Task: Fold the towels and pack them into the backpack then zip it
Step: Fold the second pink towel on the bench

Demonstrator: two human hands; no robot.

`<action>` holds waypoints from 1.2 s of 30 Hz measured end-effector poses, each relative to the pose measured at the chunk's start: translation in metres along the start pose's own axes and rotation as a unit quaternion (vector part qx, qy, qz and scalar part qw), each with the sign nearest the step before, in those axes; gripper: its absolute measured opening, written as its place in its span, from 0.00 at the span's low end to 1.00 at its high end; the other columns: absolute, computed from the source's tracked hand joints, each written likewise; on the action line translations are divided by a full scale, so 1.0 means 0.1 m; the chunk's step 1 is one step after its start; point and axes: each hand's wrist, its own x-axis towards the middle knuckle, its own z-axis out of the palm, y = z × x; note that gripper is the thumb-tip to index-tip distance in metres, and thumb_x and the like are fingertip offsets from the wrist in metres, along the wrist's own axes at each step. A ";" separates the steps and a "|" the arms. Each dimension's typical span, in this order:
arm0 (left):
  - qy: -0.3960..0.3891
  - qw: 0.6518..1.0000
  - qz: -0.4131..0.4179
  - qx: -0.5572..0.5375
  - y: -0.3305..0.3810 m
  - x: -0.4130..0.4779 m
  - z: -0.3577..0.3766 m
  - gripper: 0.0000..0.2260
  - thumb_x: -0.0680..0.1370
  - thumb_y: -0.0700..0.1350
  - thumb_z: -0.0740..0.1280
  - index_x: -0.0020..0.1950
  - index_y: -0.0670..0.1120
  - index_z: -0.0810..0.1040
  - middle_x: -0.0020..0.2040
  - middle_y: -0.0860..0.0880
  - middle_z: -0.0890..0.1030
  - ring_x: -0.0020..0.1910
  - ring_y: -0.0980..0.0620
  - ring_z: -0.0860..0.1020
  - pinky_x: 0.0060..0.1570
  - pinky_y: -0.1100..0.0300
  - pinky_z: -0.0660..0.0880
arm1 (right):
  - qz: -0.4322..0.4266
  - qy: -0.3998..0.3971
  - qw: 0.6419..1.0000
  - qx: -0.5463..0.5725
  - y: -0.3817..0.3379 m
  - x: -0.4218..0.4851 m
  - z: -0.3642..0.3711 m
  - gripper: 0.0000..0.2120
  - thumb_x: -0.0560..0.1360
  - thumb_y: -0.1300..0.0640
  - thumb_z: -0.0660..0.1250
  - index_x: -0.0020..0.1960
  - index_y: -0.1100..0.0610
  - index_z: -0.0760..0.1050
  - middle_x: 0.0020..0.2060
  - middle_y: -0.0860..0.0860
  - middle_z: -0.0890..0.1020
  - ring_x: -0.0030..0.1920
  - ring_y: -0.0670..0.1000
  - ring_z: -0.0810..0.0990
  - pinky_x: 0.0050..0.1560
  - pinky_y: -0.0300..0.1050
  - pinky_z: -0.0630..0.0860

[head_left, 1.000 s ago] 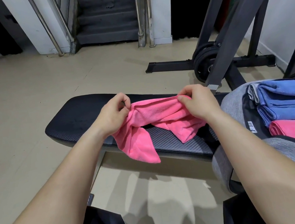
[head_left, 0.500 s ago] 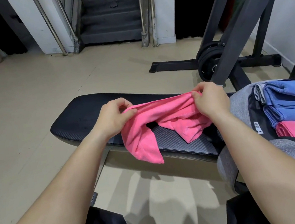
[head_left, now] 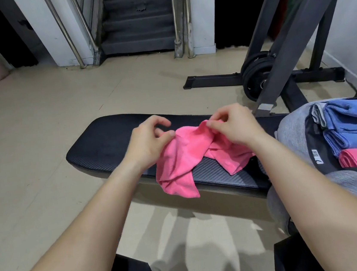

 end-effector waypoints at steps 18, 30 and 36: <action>0.096 0.988 -0.083 0.093 -0.07 0.27 0.23 0.09 0.79 0.44 0.67 0.55 0.48 0.85 0.51 0.48 0.86 0.53 0.46 0.81 0.52 0.56 0.76 | -0.011 -0.028 0.999 -0.044 0.49 -0.06 -0.35 0.05 0.75 0.51 0.73 0.40 0.46 0.80 0.37 0.42 0.81 0.42 0.45 0.78 0.43 0.44 0.71; -0.084 0.993 0.004 0.080 0.18 0.17 0.26 0.19 0.76 0.49 0.73 0.66 0.52 0.75 0.40 0.54 0.83 0.45 0.55 0.80 0.47 0.60 0.71 | 0.023 0.013 0.995 -0.095 0.56 -0.01 -0.43 0.13 0.74 0.43 0.70 0.35 0.48 0.79 0.35 0.48 0.83 0.42 0.53 0.80 0.45 0.51 0.78; -0.144 0.985 0.094 0.031 0.44 0.03 0.59 0.15 0.76 0.50 0.72 0.63 0.58 0.79 0.37 0.54 0.83 0.39 0.57 0.78 0.46 0.58 0.74 | -0.096 -0.115 0.988 0.018 0.11 -0.12 -0.24 0.03 0.76 0.50 0.72 0.46 0.48 0.85 0.39 0.43 0.85 0.43 0.42 0.82 0.46 0.42 0.74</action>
